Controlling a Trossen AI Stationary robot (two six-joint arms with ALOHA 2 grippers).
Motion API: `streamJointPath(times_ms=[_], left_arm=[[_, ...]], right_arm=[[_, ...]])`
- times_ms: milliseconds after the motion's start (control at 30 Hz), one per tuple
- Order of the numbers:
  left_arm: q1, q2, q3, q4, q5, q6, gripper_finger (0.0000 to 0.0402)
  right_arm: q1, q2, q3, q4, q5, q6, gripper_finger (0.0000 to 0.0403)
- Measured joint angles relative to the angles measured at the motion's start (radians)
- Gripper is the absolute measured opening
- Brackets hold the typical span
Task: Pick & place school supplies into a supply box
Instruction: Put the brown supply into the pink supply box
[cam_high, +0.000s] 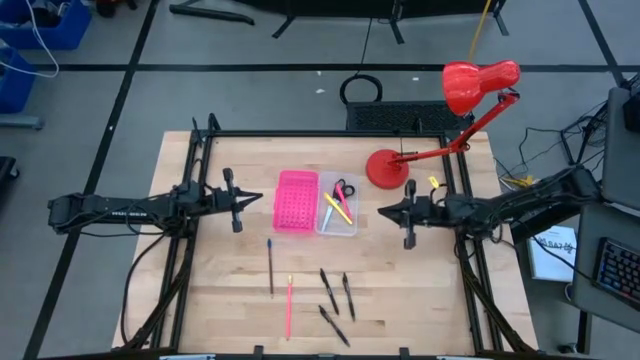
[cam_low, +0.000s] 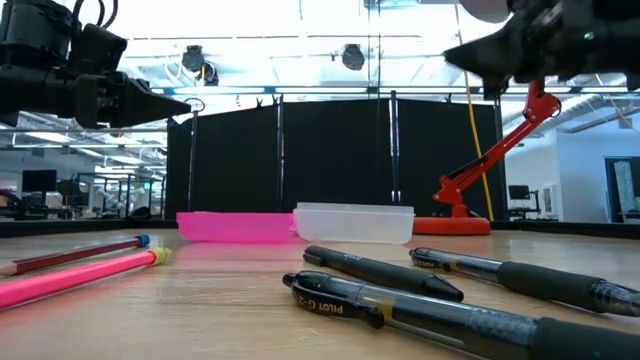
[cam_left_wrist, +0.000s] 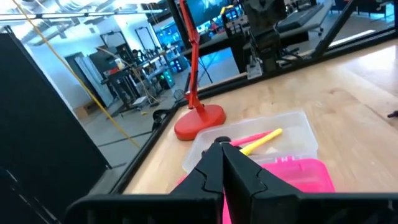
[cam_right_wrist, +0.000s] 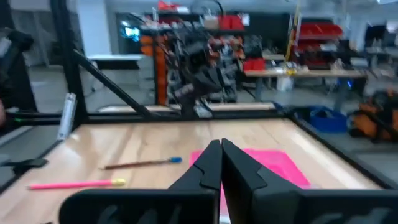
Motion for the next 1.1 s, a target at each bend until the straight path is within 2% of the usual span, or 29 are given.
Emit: streamJointPath(times_ms=[267, 433, 633, 767, 900, 1100], left_arm=[[0.0, 0.0, 0.0, -0.007, -0.011, -0.11, 0.0023], [0.0, 0.0, 0.0, -0.026, -0.02, -0.176, 0.0005], [0.0, 0.0, 0.0, -0.105, -0.074, -0.355, 0.003], [0.0, 0.0, 0.0, -0.164, -0.124, -0.457, 0.0028], [0.0, 0.0, 0.0, -0.181, -0.184, -0.469, 0.0006], [0.0, 0.0, 0.0, -0.163, -0.251, -0.464, 0.0011]], right_arm=[[-0.012, -0.238, -0.04, -0.211, -0.021, -0.066, 0.0], [-0.021, -0.268, -0.043, -0.274, -0.035, -0.105, 0.0], [-0.021, -0.309, -0.061, -0.274, -0.075, -0.143, 0.0], [-0.022, -0.352, -0.109, -0.282, -0.131, -0.164, 0.0], [-0.022, -0.411, -0.136, -0.311, -0.151, -0.165, 0.0], [-0.022, -0.514, -0.136, -0.427, -0.151, -0.156, 0.0]])
